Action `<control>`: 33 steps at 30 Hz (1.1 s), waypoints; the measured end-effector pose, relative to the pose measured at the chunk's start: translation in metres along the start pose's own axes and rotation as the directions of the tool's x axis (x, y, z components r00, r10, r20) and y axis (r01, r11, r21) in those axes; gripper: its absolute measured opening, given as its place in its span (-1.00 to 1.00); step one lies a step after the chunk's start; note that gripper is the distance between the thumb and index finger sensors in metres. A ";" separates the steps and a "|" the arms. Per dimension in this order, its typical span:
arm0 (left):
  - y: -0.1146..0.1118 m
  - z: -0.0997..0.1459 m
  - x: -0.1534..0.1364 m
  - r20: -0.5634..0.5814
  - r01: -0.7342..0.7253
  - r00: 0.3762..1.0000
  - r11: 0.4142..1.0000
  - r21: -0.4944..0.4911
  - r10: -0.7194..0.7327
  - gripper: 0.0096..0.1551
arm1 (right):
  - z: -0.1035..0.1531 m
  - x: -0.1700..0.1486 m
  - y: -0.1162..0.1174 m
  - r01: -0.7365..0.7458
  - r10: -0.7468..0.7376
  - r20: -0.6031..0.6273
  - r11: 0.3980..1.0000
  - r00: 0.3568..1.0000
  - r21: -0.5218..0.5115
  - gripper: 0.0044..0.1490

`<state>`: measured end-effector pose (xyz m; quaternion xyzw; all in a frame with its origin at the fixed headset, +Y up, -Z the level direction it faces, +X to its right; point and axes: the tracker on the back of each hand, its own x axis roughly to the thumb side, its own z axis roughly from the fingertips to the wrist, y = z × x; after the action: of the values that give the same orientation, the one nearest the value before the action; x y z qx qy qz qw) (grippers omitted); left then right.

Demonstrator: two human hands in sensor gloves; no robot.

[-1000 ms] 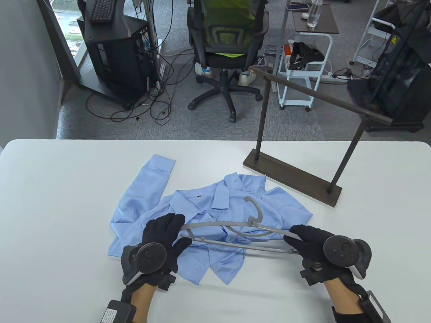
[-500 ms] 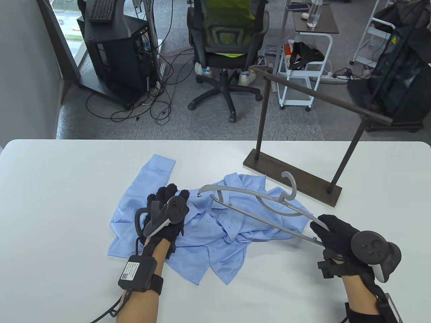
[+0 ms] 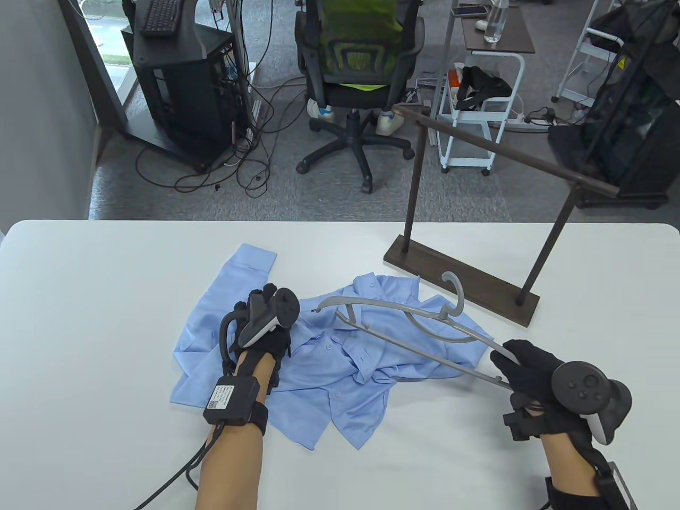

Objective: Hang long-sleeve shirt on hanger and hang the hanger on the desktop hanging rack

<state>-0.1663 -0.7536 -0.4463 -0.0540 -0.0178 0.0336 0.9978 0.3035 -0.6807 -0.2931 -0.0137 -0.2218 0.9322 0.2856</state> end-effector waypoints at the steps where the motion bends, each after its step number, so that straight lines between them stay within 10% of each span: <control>1: 0.006 0.004 0.002 0.017 0.011 1.000 1.000 0.026 -0.012 -0.52 | 0.000 0.000 0.000 0.002 -0.002 0.002 1.000 1.000 -0.002 -0.43; 13: 0.068 0.108 0.013 0.249 -0.126 0.968 0.897 0.423 0.018 -0.55 | 0.002 0.001 -0.010 0.096 -0.094 0.052 0.995 0.994 -0.030 -0.43; 21: 0.057 0.163 0.004 0.294 -0.224 0.953 0.816 0.533 0.070 -0.56 | 0.001 0.006 -0.015 0.160 -0.158 0.107 0.987 0.982 -0.015 -0.45; 33: 0.040 0.178 -0.013 0.326 -0.281 0.940 0.768 0.576 0.100 -0.57 | 0.002 0.015 -0.005 0.124 -0.131 0.178 0.991 0.975 0.050 -0.46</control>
<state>-0.1888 -0.6959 -0.2743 0.2770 -0.1394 0.1467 0.9393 0.2932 -0.6691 -0.2879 0.0909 -0.2293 0.9134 0.3239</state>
